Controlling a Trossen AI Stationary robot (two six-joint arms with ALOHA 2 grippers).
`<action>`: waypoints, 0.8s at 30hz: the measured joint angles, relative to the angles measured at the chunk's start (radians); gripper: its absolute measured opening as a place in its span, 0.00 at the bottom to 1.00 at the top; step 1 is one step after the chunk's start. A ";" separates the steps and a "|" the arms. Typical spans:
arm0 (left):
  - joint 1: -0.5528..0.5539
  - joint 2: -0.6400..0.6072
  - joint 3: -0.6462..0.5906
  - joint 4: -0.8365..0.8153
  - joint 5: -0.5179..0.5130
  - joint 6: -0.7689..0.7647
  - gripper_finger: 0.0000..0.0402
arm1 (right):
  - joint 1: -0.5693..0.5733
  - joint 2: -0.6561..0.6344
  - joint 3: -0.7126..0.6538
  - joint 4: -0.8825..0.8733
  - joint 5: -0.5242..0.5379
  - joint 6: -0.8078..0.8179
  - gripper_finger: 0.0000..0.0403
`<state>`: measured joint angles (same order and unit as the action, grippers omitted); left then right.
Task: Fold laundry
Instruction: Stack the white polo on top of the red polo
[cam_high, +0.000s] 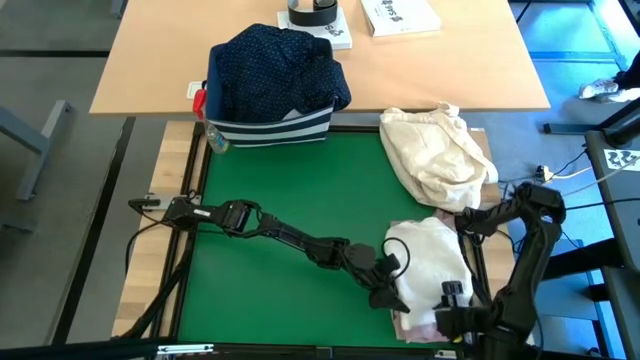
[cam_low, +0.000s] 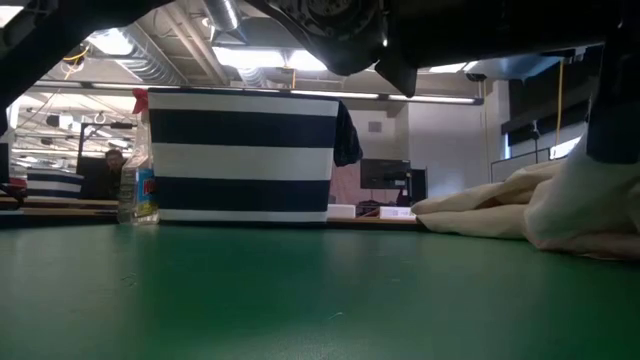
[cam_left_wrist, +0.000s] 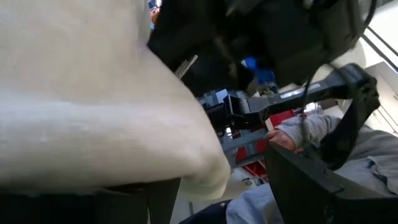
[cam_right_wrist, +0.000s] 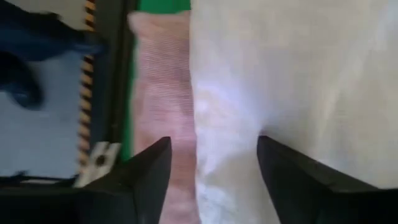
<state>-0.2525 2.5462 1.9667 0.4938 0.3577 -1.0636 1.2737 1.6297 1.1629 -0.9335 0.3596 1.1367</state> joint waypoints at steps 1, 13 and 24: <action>0.001 0.000 0.000 0.000 0.000 0.000 0.55 | -0.006 0.020 0.000 -0.008 0.004 -0.015 0.61; 0.005 0.000 0.000 0.000 -0.001 0.001 0.55 | -0.011 0.227 0.001 -0.074 0.006 0.010 0.62; 0.005 0.000 0.000 0.000 -0.001 0.026 0.55 | -0.013 0.269 0.013 -0.124 -0.015 0.065 0.21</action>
<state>-0.2478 2.5462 1.9667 0.4942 0.3569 -1.0374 1.2610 1.8992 1.1761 -1.0579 0.3450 1.2013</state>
